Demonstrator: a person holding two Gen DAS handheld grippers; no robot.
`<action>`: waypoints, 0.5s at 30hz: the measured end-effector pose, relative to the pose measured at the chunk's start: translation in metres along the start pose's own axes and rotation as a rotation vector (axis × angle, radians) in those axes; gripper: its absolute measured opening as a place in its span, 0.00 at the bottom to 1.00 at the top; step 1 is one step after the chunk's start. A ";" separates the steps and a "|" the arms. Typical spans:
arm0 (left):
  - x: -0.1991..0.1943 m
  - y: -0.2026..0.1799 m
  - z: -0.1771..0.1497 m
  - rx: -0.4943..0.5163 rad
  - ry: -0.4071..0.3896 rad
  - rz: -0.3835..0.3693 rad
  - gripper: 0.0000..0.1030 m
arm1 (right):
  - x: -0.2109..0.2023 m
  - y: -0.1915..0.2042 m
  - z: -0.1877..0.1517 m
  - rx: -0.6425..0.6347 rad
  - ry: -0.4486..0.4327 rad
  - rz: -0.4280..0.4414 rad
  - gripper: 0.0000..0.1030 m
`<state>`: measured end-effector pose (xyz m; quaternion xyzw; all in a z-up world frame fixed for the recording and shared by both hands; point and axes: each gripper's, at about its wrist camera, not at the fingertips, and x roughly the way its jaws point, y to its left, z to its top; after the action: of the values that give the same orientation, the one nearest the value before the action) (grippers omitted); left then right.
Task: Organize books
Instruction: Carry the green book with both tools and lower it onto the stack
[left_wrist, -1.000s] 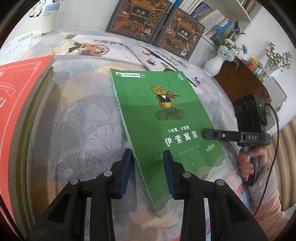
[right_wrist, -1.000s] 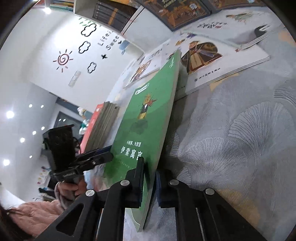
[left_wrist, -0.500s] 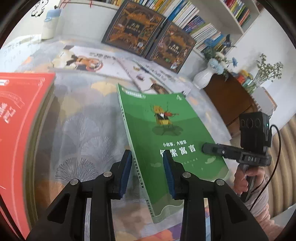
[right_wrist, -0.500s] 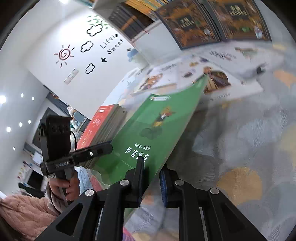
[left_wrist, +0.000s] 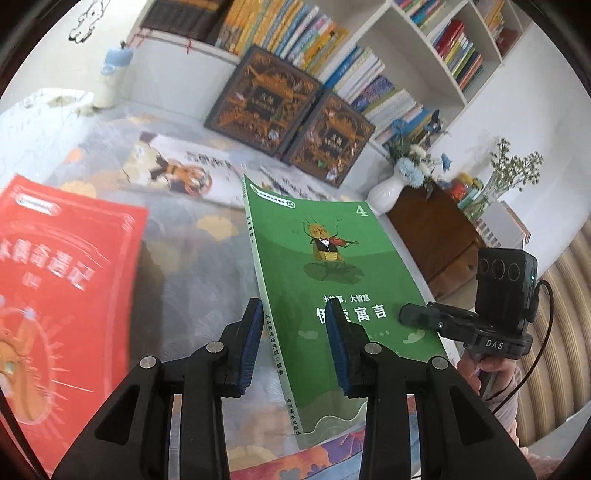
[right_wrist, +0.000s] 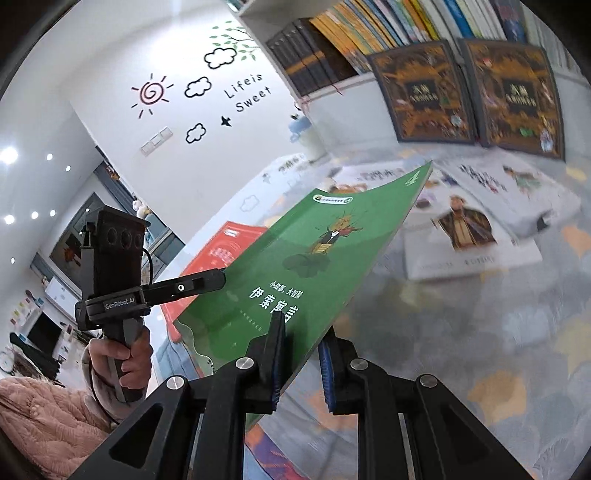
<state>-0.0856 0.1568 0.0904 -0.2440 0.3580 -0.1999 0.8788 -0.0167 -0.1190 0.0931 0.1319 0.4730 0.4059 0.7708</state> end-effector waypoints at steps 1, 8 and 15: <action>-0.006 0.002 0.003 0.002 -0.013 0.002 0.30 | 0.001 0.007 0.004 -0.013 -0.006 -0.002 0.16; -0.052 0.020 0.023 0.039 -0.081 0.070 0.30 | 0.022 0.058 0.033 -0.092 -0.041 0.032 0.17; -0.091 0.055 0.035 0.058 -0.086 0.176 0.30 | 0.070 0.104 0.049 -0.117 -0.050 0.062 0.18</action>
<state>-0.1112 0.2588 0.1292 -0.1946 0.3342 -0.1214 0.9142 -0.0127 0.0083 0.1362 0.1110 0.4249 0.4531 0.7758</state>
